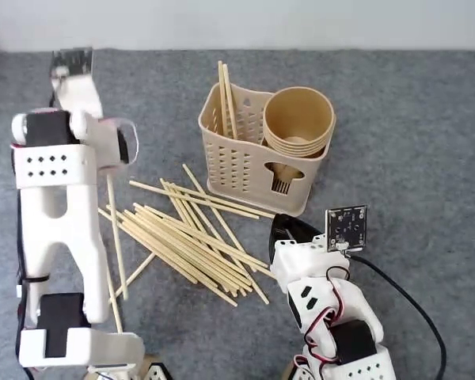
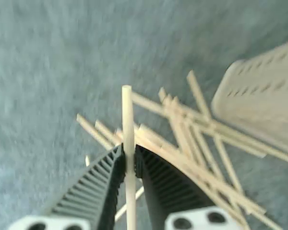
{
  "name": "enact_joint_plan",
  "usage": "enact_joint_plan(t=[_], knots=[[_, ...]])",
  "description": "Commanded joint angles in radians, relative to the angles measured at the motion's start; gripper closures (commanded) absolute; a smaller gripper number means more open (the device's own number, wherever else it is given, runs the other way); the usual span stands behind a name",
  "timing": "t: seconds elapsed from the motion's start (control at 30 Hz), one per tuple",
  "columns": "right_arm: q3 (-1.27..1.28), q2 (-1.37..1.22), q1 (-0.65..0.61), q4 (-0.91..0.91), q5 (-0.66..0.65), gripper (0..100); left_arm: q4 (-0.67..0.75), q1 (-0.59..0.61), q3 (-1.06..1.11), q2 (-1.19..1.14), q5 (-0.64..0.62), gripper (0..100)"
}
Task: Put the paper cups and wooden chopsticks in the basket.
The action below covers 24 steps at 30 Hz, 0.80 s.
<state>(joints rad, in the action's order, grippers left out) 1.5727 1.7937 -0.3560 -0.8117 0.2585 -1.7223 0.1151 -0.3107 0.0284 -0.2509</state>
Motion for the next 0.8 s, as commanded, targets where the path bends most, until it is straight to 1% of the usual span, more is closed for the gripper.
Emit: enact_joint_plan(t=[0.0, 0.17, 0.27, 0.37, 0.5, 0.63, 0.7, 0.77], knots=[[-0.008, 0.019, 0.001, -0.002, 0.005, 96.7, -0.009, -0.057, -0.228, 0.012, -0.009, 99], [-0.008, 0.019, 0.001, -0.002, 0.005, 96.7, 0.000, -0.146, -0.375, 0.012, -0.017, 99], [-0.008, 0.019, 0.001, -0.002, 0.005, 96.7, 0.055, -0.184, -0.443, 0.012, -0.055, 99], [-0.008, 0.019, 0.001, -0.002, 0.005, 96.7, 0.137, -0.224, -0.518, 0.012, -0.055, 99], [-0.006, 0.019, 0.001, -0.002, 0.005, 96.7, 0.284, -0.279, -0.567, 0.012, -0.055, 99], [-0.006, 0.019, 0.001, -0.002, 0.005, 96.7, 0.471, -0.318, -0.564, 0.002, -0.060, 99], [-0.006, 0.019, 0.001, -0.002, 0.005, 96.7, 0.571, -0.325, -0.542, -0.002, -0.074, 99], [-0.006, 0.019, 0.001, -0.002, 0.005, 96.7, 0.700, -0.325, -0.479, -0.008, -0.098, 99]])
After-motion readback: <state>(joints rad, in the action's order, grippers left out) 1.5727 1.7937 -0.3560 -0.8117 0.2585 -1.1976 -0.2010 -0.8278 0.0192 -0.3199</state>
